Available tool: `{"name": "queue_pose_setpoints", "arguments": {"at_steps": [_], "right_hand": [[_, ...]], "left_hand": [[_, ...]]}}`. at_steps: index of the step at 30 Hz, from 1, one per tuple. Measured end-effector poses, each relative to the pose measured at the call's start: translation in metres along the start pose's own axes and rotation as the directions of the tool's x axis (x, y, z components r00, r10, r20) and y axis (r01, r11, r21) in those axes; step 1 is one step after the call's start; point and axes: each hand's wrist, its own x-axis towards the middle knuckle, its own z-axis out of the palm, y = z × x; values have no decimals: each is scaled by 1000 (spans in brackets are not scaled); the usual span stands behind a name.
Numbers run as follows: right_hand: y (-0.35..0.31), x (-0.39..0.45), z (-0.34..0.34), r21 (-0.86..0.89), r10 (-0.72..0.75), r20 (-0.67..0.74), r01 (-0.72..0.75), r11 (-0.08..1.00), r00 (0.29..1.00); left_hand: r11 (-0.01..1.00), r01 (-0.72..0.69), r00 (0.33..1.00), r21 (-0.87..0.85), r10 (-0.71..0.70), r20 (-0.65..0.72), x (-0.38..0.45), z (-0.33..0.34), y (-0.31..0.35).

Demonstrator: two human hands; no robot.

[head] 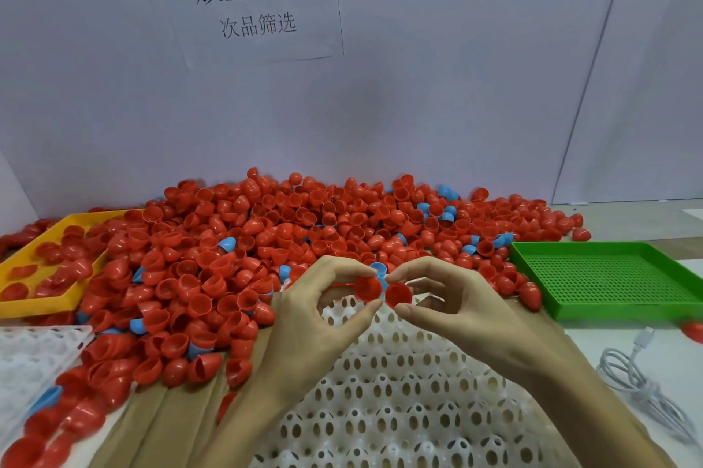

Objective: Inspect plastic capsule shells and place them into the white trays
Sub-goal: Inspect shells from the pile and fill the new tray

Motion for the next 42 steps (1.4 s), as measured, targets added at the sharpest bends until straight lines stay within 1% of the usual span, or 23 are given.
{"name": "queue_pose_setpoints", "arguments": {"at_steps": [4,6,9,11,15,19,24,27,30,32,34,36,38,39,40,42], "right_hand": [[4,1,-1,-13,-10,-3,10,1000,1000],[5,2,-1,-8,-5,-8,5,1000,1000],[4,1,0,22,4,4,-4,1000,1000],[2,1,1,30,3,24,-4,1000,1000],[-1,0,2,44,-8,53,6,999,999],[-6,-1,2,7,-47,92,46,999,995],[-1,-3,2,-42,16,145,-10,999,989],[1,-1,4,-66,12,135,-3,998,991],[5,1,8,-71,35,128,-26,997,991],[8,2,9,-89,34,103,-25,996,994],[11,3,9,-111,29,65,-22,994,997],[15,4,7,-153,21,10,-20,988,1000],[21,6,1,-279,-6,-77,-16,960,997],[24,8,-3,-354,-21,-122,-24,935,992],[27,10,-7,-424,-34,-166,-40,905,986],[31,19,-14,-533,-49,-219,-77,843,975]], "left_hand": [[1000,24,1000,10,-24,8,0,0,-1],[996,90,996,-7,-90,6,-1,0,-1],[970,219,976,-104,-218,27,-2,4,4],[957,258,966,-135,-255,36,-2,6,5],[941,294,956,-169,-291,44,-1,6,4],[928,302,953,-218,-291,80,-1,3,2],[931,305,952,-201,-294,82,0,2,-3],[941,310,951,-138,-310,25,-2,8,-5],[936,346,937,-68,-349,-27,-6,14,-9],[926,377,926,-30,-377,-28,-8,16,-11],[927,371,929,56,-371,-10,-9,18,-13],[934,308,949,181,-315,10,-10,19,-15],[912,217,967,348,-249,50,-11,19,-18],[880,171,968,444,-234,92,-11,18,-19],[843,130,960,521,-238,146,-12,18,-21],[791,77,928,608,-280,247,-15,19,-24]]}}
